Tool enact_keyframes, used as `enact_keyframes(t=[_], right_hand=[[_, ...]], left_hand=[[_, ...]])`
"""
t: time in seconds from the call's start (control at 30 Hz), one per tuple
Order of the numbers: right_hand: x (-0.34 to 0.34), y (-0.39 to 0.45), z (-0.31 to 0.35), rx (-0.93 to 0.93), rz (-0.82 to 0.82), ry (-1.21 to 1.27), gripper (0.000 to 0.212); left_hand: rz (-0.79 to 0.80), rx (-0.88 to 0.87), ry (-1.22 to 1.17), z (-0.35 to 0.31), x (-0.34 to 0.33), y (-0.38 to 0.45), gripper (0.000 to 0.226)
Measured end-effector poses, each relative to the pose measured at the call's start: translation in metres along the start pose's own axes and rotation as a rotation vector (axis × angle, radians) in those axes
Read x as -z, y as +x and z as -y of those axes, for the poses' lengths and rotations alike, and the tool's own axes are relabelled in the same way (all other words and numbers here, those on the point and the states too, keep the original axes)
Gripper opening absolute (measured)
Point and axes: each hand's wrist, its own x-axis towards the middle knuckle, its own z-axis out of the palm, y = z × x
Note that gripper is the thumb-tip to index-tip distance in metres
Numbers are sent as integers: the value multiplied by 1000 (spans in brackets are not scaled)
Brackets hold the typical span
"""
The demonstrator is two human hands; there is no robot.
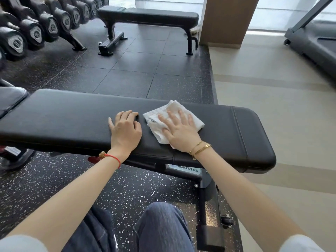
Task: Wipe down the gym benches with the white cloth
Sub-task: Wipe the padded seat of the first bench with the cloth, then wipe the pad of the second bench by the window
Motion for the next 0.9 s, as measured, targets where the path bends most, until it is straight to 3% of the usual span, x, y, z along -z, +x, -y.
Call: enact_keyframes(t=[0.13,0.23,0.3,0.4,0.63,0.73,0.9], right_hand=[[5,-24,-3,37,-6,140,53],[18,-33,-8,-62,-229,445,51],[24,-32,-18,-189,-307,344,56],[26,-29,-31,-325,-196,172,62],[30,-16,-25,-348,-319,366,25],[43,-4,-24,-434,-226,502,17],[79,3,-8,-635,183,693,13]], left_hand=[[-4,-1,-35,1,3,-1,34],[15,-2,-44,-1,4,-2,34],[24,-4,-43,-1,5,-2,33],[29,-28,-51,0,4,-1,32],[45,-122,-77,5,0,1,29],[115,-126,-106,2,11,2,27],[217,-149,-72,-18,52,11,28]])
